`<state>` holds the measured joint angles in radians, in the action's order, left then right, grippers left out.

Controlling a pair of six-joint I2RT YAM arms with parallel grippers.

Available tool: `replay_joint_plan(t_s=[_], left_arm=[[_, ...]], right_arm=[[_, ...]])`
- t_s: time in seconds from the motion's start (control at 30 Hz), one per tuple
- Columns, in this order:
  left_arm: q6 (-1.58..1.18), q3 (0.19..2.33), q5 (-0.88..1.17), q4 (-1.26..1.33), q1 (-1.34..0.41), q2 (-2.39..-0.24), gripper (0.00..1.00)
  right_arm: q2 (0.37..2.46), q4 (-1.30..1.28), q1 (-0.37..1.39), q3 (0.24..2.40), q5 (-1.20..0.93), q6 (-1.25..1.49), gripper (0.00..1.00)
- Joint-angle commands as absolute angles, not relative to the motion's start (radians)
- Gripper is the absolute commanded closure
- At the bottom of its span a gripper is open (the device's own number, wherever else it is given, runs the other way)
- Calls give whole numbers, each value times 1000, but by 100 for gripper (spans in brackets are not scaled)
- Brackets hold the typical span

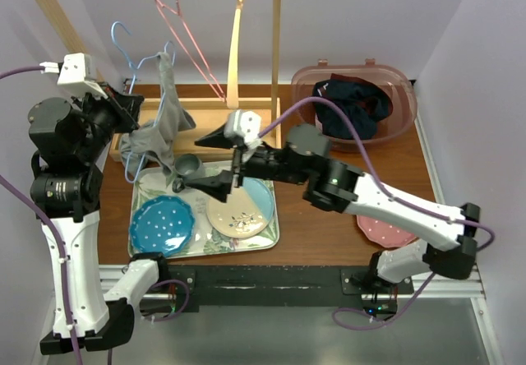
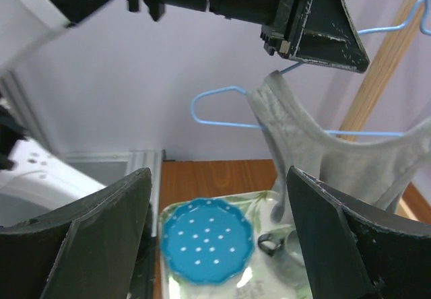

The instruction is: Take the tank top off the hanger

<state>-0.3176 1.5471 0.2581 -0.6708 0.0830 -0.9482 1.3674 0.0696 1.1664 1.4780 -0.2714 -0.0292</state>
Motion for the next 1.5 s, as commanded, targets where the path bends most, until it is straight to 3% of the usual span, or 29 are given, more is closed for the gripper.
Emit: replay_joint_plan(t_s=[0.0, 0.23, 0.63, 0.87, 0.97, 1.0, 1.07, 1.1, 1.47], left_arm=[[-370, 1534, 347, -607, 87, -907, 100], [-374, 1519, 385, -618, 89, -877, 100], [-376, 1545, 423, -624, 87, -870, 100], [-403, 1517, 443, -580, 87, -861, 100], [-413, 1520, 453, -569, 89, -874, 100], [-413, 1523, 453, -571, 89, -877, 100], [-411, 1526, 440, -569, 89, -879, 100], [-411, 1525, 433, -565, 87, -877, 100], [-411, 1410, 362, -468, 87, -870, 100]], right_arm=[[1456, 219, 1175, 1514, -233, -228, 16], [1609, 215, 1175, 1646, -288, -270, 28], [1738, 190, 1190, 1781, -241, -270, 30], [1790, 170, 1203, 1835, -255, -255, 38], [1793, 173, 1210, 1833, -229, -262, 49], [1792, 179, 1213, 1832, -219, -268, 70], [1783, 193, 1223, 1819, -203, -275, 86], [1775, 208, 1227, 1816, -201, -281, 100], [1816, 132, 1308, 1896, -229, -327, 100]])
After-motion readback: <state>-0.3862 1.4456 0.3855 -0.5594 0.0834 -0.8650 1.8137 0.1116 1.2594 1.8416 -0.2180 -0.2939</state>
